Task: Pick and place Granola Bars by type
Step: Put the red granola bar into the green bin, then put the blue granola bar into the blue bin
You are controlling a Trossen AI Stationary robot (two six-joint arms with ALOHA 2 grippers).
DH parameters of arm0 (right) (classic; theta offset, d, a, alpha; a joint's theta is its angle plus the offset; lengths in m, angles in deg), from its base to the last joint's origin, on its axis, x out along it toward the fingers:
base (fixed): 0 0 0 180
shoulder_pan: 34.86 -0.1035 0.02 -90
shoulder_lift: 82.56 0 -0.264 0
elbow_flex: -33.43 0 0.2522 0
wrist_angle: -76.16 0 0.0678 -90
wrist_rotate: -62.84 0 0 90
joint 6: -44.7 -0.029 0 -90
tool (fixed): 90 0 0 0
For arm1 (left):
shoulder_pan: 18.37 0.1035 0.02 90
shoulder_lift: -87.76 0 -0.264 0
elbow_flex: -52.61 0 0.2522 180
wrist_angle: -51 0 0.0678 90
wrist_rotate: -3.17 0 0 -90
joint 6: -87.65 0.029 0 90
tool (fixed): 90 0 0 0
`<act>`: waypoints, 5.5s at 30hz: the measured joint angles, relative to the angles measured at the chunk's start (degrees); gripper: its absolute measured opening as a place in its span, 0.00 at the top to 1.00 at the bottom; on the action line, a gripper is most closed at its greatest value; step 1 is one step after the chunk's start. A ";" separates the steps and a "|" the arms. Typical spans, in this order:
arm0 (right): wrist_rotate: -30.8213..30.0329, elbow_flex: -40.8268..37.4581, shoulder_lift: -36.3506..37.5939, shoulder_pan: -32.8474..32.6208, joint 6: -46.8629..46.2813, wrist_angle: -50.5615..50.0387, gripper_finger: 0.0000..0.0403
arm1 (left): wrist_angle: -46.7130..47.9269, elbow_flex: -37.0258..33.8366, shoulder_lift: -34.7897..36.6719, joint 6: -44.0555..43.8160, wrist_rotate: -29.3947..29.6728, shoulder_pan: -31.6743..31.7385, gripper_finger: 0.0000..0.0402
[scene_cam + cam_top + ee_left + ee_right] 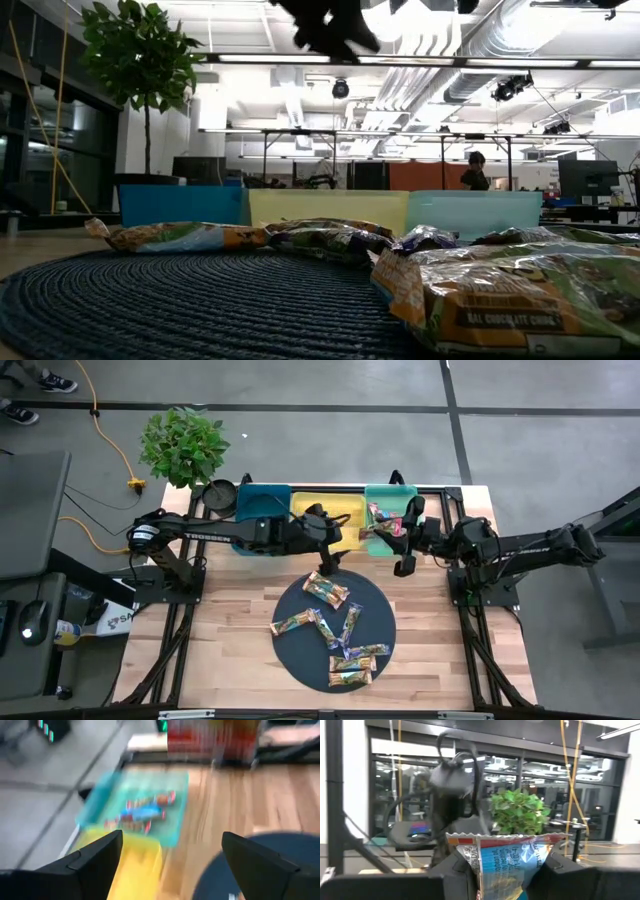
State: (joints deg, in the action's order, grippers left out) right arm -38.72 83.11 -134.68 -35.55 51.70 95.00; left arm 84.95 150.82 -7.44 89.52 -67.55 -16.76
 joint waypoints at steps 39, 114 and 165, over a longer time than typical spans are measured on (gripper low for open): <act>5.32 0.02 1.60 42.15 -12.80 -31.29 0.75 | -14.84 -41.20 52.40 -25.85 -10.08 2.10 0.14; 25.23 -0.02 -10.13 50.46 -22.48 -31.54 0.49 | -29.14 -50.19 55.39 -29.23 -3.69 -5.76 0.14; 12.95 13.60 0.89 -4.96 -15.24 -43.91 0.49 | -28.42 -50.19 55.36 -28.90 -2.38 -5.76 0.14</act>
State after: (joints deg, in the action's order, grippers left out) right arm -25.76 96.71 -133.79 -40.51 36.46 51.08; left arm 56.53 100.63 47.92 60.63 -69.92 -22.52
